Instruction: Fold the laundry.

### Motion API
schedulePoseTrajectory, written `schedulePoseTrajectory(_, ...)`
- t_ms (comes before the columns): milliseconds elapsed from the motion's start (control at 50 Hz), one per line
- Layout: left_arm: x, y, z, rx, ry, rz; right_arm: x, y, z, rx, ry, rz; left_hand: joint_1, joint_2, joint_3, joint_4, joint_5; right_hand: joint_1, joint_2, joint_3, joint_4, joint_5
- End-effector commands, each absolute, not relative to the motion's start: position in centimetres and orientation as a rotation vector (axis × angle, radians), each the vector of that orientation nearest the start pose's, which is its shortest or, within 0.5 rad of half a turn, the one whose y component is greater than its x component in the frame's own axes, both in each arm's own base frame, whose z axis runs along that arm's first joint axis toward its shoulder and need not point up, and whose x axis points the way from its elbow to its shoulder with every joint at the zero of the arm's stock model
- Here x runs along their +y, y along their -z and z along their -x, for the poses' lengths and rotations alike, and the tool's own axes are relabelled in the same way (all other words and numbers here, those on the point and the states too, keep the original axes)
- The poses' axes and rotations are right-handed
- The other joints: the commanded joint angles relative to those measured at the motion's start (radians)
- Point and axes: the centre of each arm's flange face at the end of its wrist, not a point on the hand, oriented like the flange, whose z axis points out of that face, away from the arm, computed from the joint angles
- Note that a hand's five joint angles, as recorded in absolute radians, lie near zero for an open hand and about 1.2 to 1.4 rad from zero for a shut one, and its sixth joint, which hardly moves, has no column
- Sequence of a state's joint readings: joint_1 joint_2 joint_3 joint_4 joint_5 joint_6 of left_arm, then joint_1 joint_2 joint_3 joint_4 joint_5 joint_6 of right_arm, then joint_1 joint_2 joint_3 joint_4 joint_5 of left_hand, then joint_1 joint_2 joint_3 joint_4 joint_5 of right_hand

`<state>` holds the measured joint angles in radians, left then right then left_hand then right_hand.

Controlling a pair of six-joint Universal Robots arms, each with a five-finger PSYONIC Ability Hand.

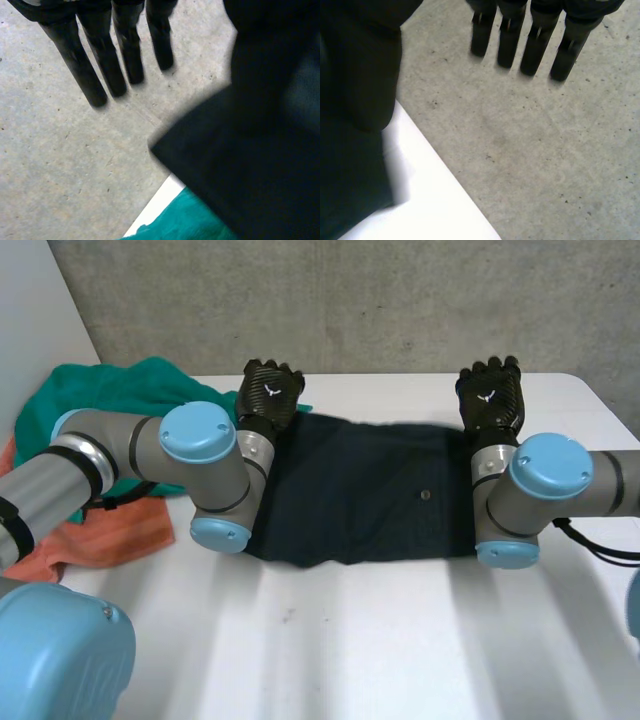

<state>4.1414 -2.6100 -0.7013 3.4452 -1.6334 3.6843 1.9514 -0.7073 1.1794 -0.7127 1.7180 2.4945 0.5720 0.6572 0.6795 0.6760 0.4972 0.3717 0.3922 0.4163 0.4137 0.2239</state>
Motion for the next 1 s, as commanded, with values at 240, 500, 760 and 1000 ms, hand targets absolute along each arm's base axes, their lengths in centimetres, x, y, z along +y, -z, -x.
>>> schedulePoseTrajectory(240,-29.4,-24.8,34.0,1.954,2.445,-0.934,-32.9,-21.3,-23.5,2.273,1.895,0.857,-0.397,-0.483,-0.505,-0.501,-0.497,-0.104,-0.124,-0.148,-0.146,-0.13)
schedulePoseTrajectory(500,-24.8,-22.5,31.4,2.337,2.293,-0.957,-31.4,-15.2,-22.2,2.414,1.681,0.903,-0.397,-0.483,-0.505,-0.501,-0.497,0.008,-0.012,-0.036,-0.034,-0.019)
schedulePoseTrajectory(760,-24.9,-22.1,31.0,2.352,2.29,-0.922,-34.1,-14.5,-20.0,2.532,1.924,0.723,-0.397,-0.483,-0.505,-0.501,-0.497,1.025,1.004,0.98,0.983,0.998)
schedulePoseTrajectory(1000,-24.9,-23.4,29.8,2.327,2.317,-0.868,-35.1,-17.8,-16.1,2.623,2.193,1.239,-0.397,-0.483,-0.505,-0.501,-0.497,1.025,1.004,0.98,0.983,0.998)
